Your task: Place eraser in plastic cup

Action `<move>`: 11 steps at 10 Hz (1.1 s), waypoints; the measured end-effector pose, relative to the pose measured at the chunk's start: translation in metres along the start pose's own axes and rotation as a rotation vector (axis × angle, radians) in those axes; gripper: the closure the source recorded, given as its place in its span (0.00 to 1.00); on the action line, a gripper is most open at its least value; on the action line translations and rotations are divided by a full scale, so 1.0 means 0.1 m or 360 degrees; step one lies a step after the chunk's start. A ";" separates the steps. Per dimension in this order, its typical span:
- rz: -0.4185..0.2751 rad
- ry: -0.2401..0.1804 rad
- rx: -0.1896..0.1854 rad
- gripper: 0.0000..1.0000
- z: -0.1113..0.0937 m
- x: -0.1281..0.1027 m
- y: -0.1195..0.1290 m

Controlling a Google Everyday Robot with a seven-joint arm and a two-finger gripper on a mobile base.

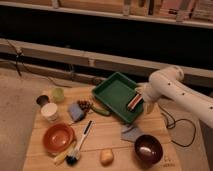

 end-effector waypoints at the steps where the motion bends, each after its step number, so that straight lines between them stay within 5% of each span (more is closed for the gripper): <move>1: 0.0000 -0.0009 0.0001 0.20 0.04 -0.01 0.02; 4: 0.0001 -0.0016 0.0015 0.20 0.28 0.10 0.15; 11: -0.0054 -0.0034 0.0070 0.21 0.47 -0.29 0.00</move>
